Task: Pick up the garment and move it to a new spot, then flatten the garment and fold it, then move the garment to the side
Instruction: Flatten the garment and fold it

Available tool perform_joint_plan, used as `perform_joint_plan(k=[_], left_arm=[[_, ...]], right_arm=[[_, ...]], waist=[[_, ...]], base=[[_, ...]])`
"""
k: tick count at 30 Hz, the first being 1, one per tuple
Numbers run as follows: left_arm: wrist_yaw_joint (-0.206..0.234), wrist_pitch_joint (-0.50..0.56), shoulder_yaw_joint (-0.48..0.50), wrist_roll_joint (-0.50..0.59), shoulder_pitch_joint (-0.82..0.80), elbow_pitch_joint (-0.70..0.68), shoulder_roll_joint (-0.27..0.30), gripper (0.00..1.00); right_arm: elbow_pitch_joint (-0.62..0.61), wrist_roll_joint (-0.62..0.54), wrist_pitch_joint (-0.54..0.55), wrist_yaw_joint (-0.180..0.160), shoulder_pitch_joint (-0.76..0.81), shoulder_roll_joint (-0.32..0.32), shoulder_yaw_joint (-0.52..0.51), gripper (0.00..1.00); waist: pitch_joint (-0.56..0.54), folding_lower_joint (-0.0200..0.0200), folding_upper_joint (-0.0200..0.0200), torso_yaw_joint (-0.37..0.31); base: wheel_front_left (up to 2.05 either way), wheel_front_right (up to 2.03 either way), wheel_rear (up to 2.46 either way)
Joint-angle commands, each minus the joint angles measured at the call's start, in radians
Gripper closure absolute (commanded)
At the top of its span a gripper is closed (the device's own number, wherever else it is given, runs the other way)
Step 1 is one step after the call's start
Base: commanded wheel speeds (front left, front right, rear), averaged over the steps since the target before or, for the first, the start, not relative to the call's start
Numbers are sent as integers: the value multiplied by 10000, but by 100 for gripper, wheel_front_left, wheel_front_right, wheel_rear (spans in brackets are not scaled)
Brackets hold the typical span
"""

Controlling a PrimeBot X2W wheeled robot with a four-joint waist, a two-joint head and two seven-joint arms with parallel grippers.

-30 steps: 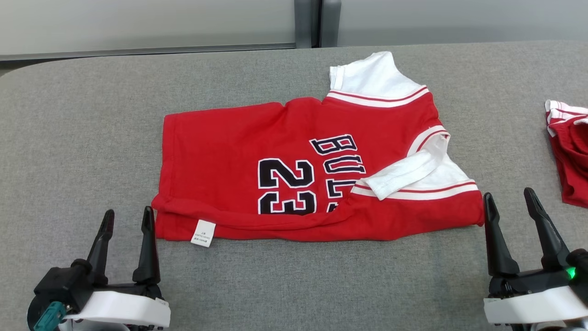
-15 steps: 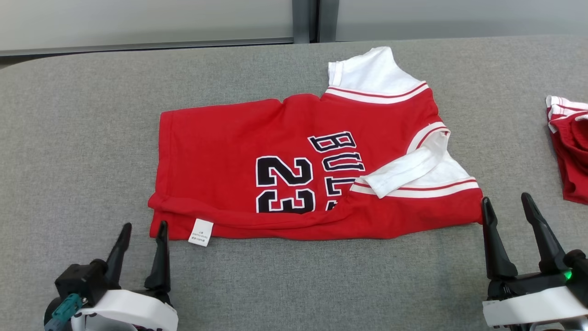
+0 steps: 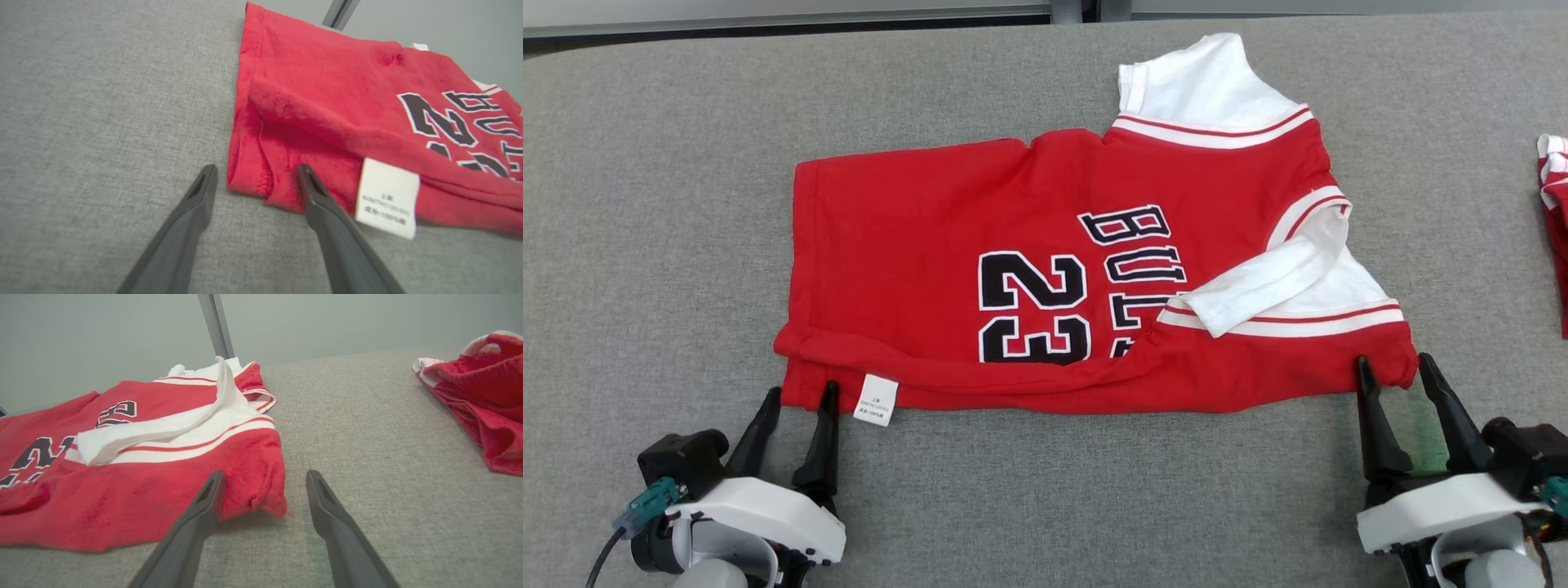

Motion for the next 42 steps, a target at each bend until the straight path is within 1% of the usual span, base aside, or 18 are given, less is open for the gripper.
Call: perform_joint_plan(k=[1, 4, 5, 6, 7, 12, 15, 18, 23, 29, 32, 35, 36, 37, 38, 39, 40, 42], left_arm=[[-65, 179, -44, -78, -114, 263, 8, 0], [-266, 329, -134, -226, -208, 465, -69, 0], [-323, 359, -164, -269, -229, 512, -88, 51], [-349, 347, -172, -290, -236, 542, -84, 100], [-403, 379, -201, -324, -237, 581, -91, 100], [-410, 106, -185, -186, -167, 285, 11, 100], [-342, 70, -135, -201, -30, -30, 76, 100], [-211, 138, -84, -205, 214, -626, 260, 100], [115, 664, -49, -310, 1039, -1673, 648, 100], [602, 1316, 101, -552, 2164, -2627, 1077, 100], [791, 1673, 113, -711, 2591, -2820, 1215, 100], [881, 1850, 128, -855, 2807, -2811, 1209, 100], [917, 1888, 155, -928, 2847, -2772, 1149, 72], [907, 1939, 118, -957, 2865, -2693, 1124, 0], [838, 2008, 45, -1029, 2896, -2610, 1079, 0], [872, 1920, 85, -1005, 2872, -2557, 1057, 0], [1015, 1667, 132, -810, 2808, -2396, 1035, 0], [1147, 1180, 213, -586, 2665, -2398, 924, 0]], right_arm=[[223, 123, -40, -1, -223, -1, 85, 0], [644, 294, -22, -1, -599, 10, 280, 0], [755, 367, -35, -2, -687, 13, 383, 53], [880, 430, -55, -1, -758, 25, 414, 60], [968, 489, -99, -1, -805, 30, 445, 100], [1152, 751, -257, -4, -692, 18, 472, 100], [1000, 801, -329, -4, -475, -58, 428, 100], [604, 859, -284, -4, -20, -147, 297, 100], [-466, 757, 9, -4, 1174, -157, 24, 100], [-1663, 726, 612, -5, 2783, 269, -134, 100], [-1958, 719, 812, -4, 3351, 439, 57, 100], [-2014, 762, 863, -4, 3594, 524, 148, 100], [-1995, 763, 888, -4, 3623, 545, 169, 100], [-1923, 764, 981, -4, 3609, 554, 182, 62], [-1871, 719, 996, -4, 3532, 539, 200, 15], [-1860, 648, 996, -4, 3404, 494, 173, 0], [-1882, 445, 935, -2, 3163, 364, 137, 0], [-2048, 222, 797, -2, 3002, 253, -12, 0]], waist=[[95, 0, 0, 16], [173, 0, 0, 25], [186, 0, 0, 30], [195, 0, 0, 30], [196, 0, 0, 35], [138, 0, 0, 98], [59, 0, 0, 145], [-111, 0, 0, 228], [-460, 0, 0, 305], [-930, 0, 0, 276], [-1099, 0, 0, 207], [-1265, 0, 0, 130], [-1301, 0, 0, 107], [-1327, 0, 0, 91], [-1380, 0, 0, 64], [-1408, 0, 0, 42], [-1515, 0, 0, 3], [-1602, 0, 0, -2]], base=[[0, 0, 0], [0, 0, 0], [0, 0, 0], [0, 0, 0], [0, 0, 0], [0, 0, 0], [0, 0, 0], [0, 0, 0], [0, 0, 0], [0, 0, 0], [0, 0, 0], [0, 0, 0], [0, 0, 0], [0, 0, 0], [0, 0, 0], [0, 0, 0], [0, 0, 0], [0, 0, 0]])
